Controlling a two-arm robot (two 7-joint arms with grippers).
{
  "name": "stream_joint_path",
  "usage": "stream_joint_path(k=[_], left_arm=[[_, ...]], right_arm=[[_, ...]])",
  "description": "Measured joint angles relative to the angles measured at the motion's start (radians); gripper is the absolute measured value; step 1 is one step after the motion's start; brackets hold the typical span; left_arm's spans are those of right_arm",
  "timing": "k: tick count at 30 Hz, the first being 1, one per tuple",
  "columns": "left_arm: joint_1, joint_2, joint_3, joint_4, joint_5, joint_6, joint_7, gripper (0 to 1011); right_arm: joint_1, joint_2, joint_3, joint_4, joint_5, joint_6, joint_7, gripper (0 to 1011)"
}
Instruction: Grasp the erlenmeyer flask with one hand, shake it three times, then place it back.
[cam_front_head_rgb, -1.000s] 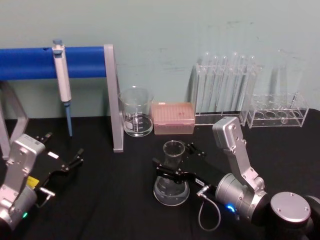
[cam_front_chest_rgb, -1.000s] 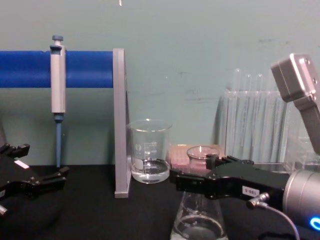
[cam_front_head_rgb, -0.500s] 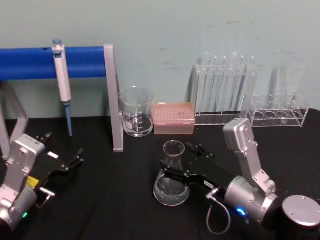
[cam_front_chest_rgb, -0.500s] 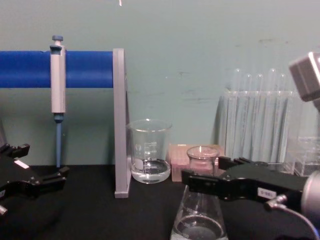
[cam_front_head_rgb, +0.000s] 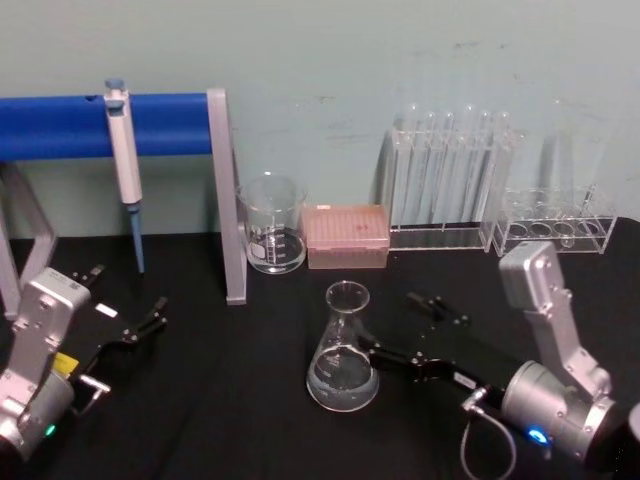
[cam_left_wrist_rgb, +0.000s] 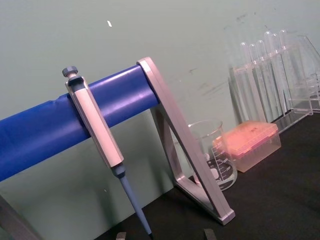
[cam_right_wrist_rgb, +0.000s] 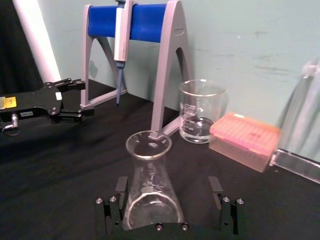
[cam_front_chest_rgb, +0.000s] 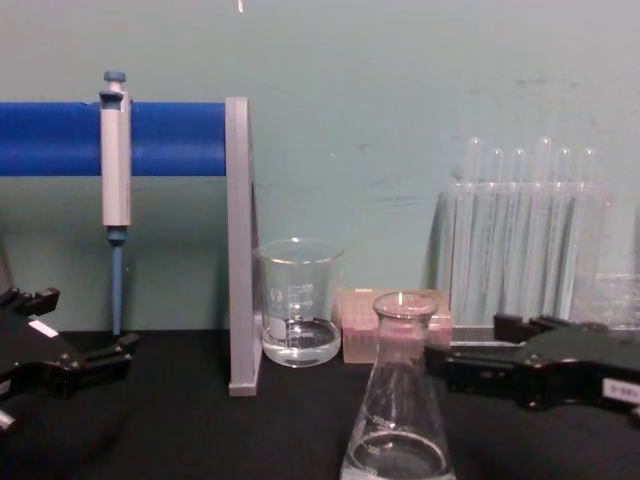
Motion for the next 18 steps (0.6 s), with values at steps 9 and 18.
stream_joint_path(k=[9,18], left_arm=[[0.0,0.0,0.0,0.0,0.0,0.0,0.0,1001],[0.0,0.0,0.0,0.0,0.0,0.0,0.0,1001]], right_arm=[[-0.015,-0.006,0.038,-0.014,-0.016,-0.024,-0.085,1000],[-0.014,-0.078,0.076,0.028,-0.083,-0.034,-0.214,1000]])
